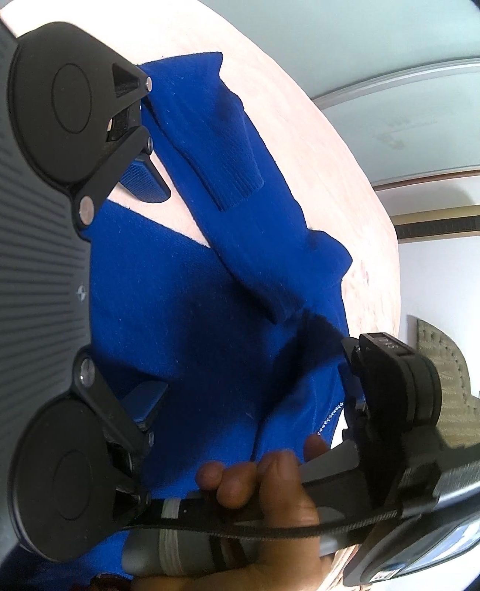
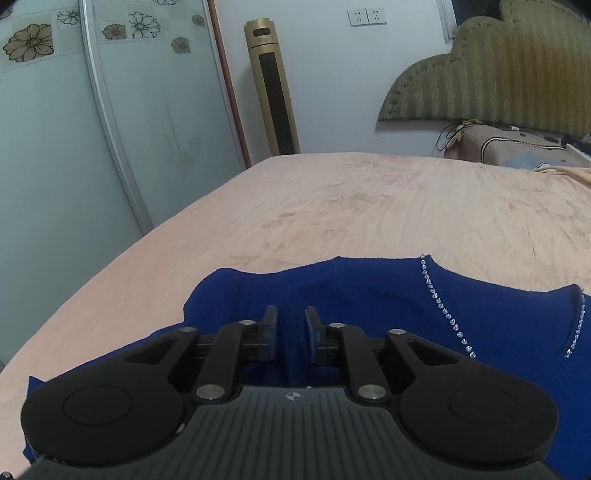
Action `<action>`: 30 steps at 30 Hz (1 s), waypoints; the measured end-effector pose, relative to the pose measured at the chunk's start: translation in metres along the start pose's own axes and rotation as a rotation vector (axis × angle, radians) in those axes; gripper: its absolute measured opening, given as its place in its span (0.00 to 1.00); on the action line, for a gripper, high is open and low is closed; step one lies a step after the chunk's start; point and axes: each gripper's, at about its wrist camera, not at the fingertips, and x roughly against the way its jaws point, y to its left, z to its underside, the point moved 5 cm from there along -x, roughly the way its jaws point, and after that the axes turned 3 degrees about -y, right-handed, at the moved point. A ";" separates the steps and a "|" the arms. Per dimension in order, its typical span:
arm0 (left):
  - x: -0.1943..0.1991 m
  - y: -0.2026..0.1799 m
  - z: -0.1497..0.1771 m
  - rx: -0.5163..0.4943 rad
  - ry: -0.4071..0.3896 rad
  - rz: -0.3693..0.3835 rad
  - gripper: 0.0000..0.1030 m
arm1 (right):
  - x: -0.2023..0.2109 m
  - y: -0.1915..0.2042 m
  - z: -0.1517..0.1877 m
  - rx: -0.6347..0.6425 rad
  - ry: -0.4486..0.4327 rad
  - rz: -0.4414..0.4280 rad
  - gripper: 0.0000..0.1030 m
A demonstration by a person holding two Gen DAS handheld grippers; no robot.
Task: Fold small clothes
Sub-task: 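Lay the sleeve across the sweater front, holding it with the right gripper, then open the right gripper to release the sleeve on the sweater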
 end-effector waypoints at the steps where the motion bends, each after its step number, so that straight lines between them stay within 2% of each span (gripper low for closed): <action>1: 0.000 0.001 0.002 0.001 -0.001 0.000 1.00 | 0.001 0.000 0.000 0.003 0.000 0.000 0.27; 6: 0.002 0.001 -0.001 0.001 -0.001 -0.001 1.00 | 0.014 0.002 -0.005 -0.006 -0.010 -0.067 0.36; 11: 0.002 0.005 -0.003 0.016 -0.001 -0.010 1.00 | 0.023 -0.012 -0.004 -0.154 -0.001 -0.168 0.40; 13: 0.002 0.008 0.000 0.026 -0.002 -0.014 1.00 | 0.019 -0.018 0.001 -0.196 0.032 -0.157 0.40; 16: 0.006 0.007 -0.001 0.030 -0.004 -0.018 1.00 | 0.009 -0.017 0.013 -0.145 0.122 -0.094 0.38; 19: 0.011 0.007 -0.001 0.021 -0.023 -0.025 1.00 | 0.015 -0.014 0.019 -0.152 0.113 -0.097 0.38; 22: 0.017 0.013 0.002 0.006 -0.044 -0.045 1.00 | 0.032 -0.008 0.013 -0.168 0.070 -0.166 0.38; 24: 0.022 0.024 0.004 -0.002 -0.062 -0.073 1.00 | 0.039 0.002 0.012 -0.148 0.073 -0.220 0.38; 30: 0.030 0.068 0.011 0.049 -0.068 -0.191 1.00 | 0.029 0.044 0.032 -0.152 0.219 -0.433 0.43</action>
